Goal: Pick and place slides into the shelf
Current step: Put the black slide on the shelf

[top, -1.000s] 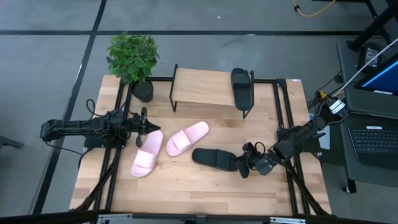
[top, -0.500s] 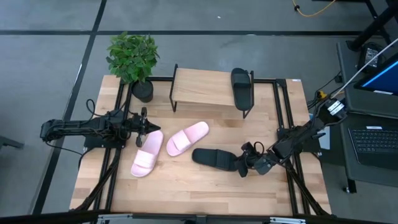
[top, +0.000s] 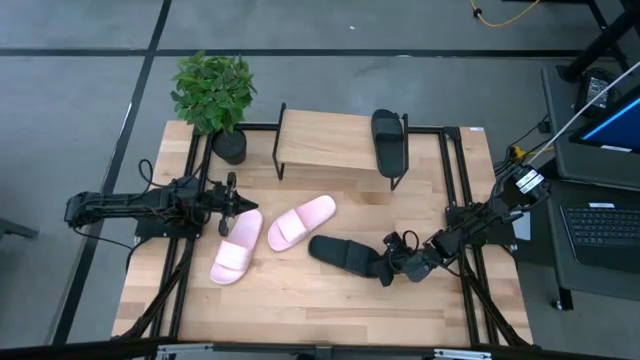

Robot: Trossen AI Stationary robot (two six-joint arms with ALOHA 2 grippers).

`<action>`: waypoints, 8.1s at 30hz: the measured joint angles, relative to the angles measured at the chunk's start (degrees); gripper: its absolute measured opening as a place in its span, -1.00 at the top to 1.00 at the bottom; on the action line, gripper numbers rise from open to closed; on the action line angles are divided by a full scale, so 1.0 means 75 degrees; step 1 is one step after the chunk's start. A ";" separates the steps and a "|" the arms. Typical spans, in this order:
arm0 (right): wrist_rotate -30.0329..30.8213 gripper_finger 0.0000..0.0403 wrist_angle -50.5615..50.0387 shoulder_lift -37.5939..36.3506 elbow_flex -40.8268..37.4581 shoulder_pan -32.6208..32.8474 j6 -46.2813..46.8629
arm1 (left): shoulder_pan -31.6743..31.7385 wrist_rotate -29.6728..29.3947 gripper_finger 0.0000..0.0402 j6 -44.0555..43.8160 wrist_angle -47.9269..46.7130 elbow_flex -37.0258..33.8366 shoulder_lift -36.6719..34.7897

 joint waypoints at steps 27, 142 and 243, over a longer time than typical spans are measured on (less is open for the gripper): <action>-0.0761 0.93 0.0509 -0.0009 0.0012 -0.0594 -0.2578 | 0.0000 0.0000 1.00 0.0000 0.0000 0.0001 0.0000; -0.5822 0.98 -0.2633 -0.4190 0.0012 -0.4360 -0.6612 | -0.0689 -0.1505 1.00 0.4321 0.2038 0.3078 0.6011; -0.5804 0.98 -0.2195 -0.4188 0.0149 -0.4374 -0.6868 | -0.1116 -0.0816 0.45 0.3340 0.3704 0.6613 1.1172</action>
